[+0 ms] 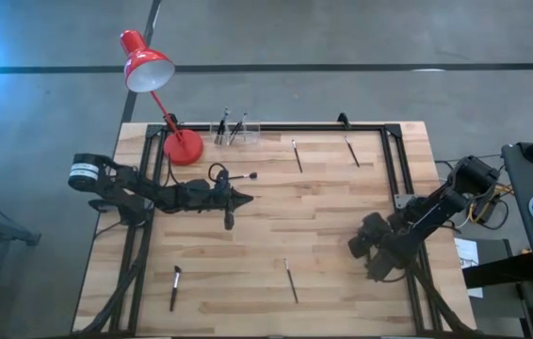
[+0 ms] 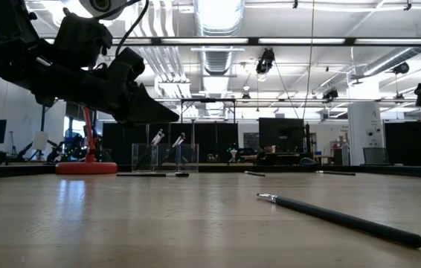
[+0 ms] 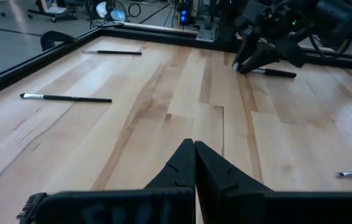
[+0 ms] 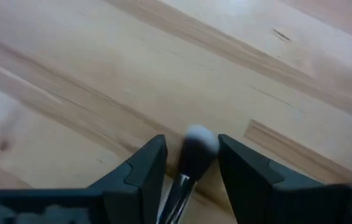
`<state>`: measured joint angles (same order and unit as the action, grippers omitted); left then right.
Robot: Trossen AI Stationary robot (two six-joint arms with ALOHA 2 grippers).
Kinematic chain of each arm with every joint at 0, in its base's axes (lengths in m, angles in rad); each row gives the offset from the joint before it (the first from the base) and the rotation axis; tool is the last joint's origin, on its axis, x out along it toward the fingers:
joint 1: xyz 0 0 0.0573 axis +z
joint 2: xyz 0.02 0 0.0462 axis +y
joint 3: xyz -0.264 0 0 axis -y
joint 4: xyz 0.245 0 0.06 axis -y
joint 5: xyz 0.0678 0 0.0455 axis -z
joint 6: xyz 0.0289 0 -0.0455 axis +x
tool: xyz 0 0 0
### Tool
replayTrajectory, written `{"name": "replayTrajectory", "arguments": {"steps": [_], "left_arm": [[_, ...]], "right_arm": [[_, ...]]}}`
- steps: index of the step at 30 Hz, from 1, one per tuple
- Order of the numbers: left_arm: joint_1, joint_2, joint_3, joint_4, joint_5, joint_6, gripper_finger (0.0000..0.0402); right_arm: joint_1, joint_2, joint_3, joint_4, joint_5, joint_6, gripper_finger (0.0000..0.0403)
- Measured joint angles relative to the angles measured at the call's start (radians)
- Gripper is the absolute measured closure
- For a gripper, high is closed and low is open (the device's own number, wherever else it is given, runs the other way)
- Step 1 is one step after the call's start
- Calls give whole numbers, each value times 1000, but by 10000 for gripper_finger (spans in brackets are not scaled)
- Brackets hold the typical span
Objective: Pick & Place Makeup Supplies
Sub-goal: Put the makeup brush into the transparent organizer
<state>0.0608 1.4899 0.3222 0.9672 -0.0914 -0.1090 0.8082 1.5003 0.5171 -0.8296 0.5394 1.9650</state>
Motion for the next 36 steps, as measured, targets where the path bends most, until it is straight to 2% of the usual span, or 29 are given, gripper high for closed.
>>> {"name": "replayTrajectory", "arguments": {"steps": [7,15,17,20,25,28,32,36], "left_arm": [[0,0,0,-3,-2,-1,402],[0,0,3,-20,-32,-117,402],[0,1,2,-29,-46,-120,402],[-2,1,2,-23,-48,-120,402],[-34,7,0,79,-39,-107,402],[-63,28,7,151,4,-84,401],[-95,77,59,184,4,-83,401],[-103,148,147,175,3,-82,380]], "right_arm": [[-1,-4,-16,40,21,-33,298],[-3,-4,66,46,72,-226,385],[-4,-8,87,27,115,-273,389],[-5,-36,115,34,256,-358,390],[-20,-87,107,148,563,-551,391],[-63,-104,101,250,683,-689,392],[-148,-130,100,453,725,-953,392],[-239,-134,100,755,634,-1319,392]]}}
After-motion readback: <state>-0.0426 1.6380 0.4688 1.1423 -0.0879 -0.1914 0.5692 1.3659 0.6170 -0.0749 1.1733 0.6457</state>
